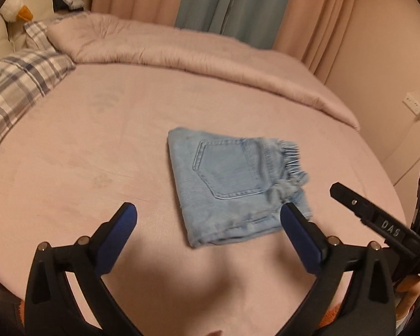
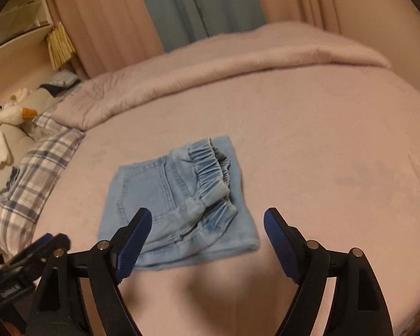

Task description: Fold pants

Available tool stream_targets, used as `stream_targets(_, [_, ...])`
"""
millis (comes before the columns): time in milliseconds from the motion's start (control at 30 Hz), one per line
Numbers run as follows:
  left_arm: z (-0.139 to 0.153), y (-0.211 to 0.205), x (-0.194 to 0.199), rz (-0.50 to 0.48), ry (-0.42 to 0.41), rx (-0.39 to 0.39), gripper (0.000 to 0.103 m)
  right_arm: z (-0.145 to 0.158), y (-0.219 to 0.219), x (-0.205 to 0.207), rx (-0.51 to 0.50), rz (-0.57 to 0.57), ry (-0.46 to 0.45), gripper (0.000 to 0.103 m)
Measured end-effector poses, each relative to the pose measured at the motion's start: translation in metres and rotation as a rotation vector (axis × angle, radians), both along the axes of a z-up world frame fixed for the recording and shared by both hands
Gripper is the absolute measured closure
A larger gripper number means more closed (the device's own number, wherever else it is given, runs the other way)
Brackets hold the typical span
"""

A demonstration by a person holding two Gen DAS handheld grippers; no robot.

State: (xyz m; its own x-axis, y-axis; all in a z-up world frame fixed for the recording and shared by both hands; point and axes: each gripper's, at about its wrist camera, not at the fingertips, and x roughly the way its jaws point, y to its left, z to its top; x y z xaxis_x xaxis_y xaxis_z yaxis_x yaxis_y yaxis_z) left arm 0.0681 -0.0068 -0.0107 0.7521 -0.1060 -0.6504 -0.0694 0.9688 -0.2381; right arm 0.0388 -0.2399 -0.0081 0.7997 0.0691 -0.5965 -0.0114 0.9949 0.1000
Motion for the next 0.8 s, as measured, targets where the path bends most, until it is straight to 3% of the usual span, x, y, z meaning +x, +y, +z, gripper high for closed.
stream_targets(133, [0.011,-0.010,-0.009,0.008,-0.020,0.033,0.001,0.012,0.011,-0.025,-0.066,-0.043,-0.057,0.021])
stream_targets(367, [0.011,-0.008,-0.031,0.055,-0.023,0.058,0.000,0.023,0.026,-0.042,-0.062,-0.027,-0.103,0.021])
stream_targets(567, [0.008,-0.002,-0.040,0.065,-0.005,0.040,0.000,0.018,0.040,-0.045,-0.089,-0.021,-0.099,0.021])
stream_targets(800, [0.007,-0.004,-0.043,0.071,0.019,0.080,0.001,0.015,0.049,-0.049,-0.100,-0.003,-0.095,0.021])
